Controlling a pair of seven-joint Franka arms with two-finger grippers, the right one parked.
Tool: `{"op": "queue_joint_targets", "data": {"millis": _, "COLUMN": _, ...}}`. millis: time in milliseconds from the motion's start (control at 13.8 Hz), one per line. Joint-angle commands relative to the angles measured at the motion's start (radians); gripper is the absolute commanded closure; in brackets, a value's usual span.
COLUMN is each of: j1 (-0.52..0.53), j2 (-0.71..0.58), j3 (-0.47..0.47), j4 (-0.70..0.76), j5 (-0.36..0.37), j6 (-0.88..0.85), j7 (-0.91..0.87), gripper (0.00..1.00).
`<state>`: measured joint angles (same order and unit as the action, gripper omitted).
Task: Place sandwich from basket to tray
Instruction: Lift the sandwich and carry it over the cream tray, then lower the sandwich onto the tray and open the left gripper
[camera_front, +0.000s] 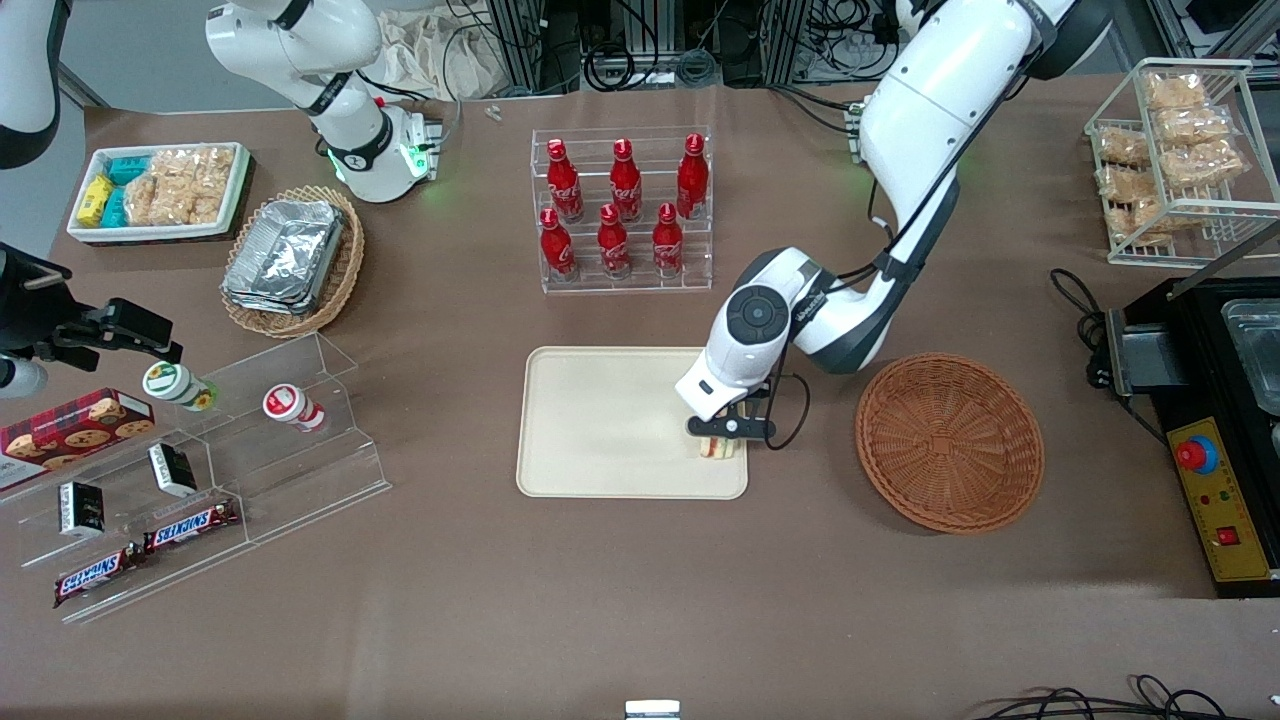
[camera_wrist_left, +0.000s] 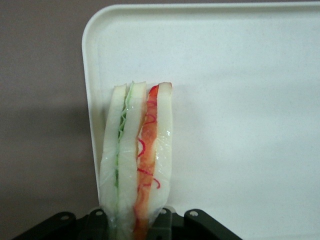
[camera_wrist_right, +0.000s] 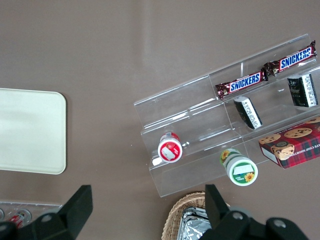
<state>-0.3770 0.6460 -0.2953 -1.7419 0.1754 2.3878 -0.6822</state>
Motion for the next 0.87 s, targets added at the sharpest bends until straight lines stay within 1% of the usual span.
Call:
{"op": "queue_joint_targets", "data": {"millis": 0, "j1": -0.013, "j2": -0.014, "j3": 0.007, "j4": 0.024, "j5": 0.026, "j6": -0.024, "j7": -0.028, "gripper": 0.0}}
{"op": "queue_joint_targets", "data": {"millis": 145, "j1": -0.005, "j2": -0.072, "j3": 0.007, "j4": 0.025, "j5": 0.013, "j6": -0.064, "j7": -0.033, "gripper": 0.0}}
{"op": "queue_joint_targets", "data": {"millis": 289, "j1": 0.009, "j2": -0.181, "j3": 0.007, "j4": 0.025, "j5": 0.003, "j6": -0.137, "j7": -0.103, "gripper": 0.0}}
{"op": "queue_joint_targets", "data": {"millis": 434, "j1": 0.058, "j2": -0.293, "j3": 0.004, "j4": 0.028, "j5": -0.01, "j6": -0.224, "j7": -0.111, "gripper": 0.0}}
{"op": "queue_joint_targets", "data": {"millis": 506, "j1": 0.078, "j2": -0.345, "j3": 0.004, "j4": 0.034, "j5": -0.048, "j6": -0.275, "j7": -0.103, "gripper": 0.0}}
{"op": "queue_joint_targets", "data": {"millis": 651, "j1": 0.104, "j2": -0.448, "j3": 0.007, "j4": 0.033, "j5": -0.082, "j6": -0.375, "j7": -0.096, "gripper": 0.0}}
{"op": "queue_joint_targets", "data": {"millis": 723, "j1": 0.143, "j2": -0.485, "j3": 0.004, "j4": 0.035, "j5": -0.105, "j6": -0.428, "j7": -0.061, "gripper": 0.0}}
{"op": "queue_joint_targets", "data": {"millis": 795, "j1": 0.165, "j2": -0.521, "j3": 0.005, "j4": 0.041, "j5": -0.143, "j6": -0.497, "j7": 0.022, "gripper": 0.0}}
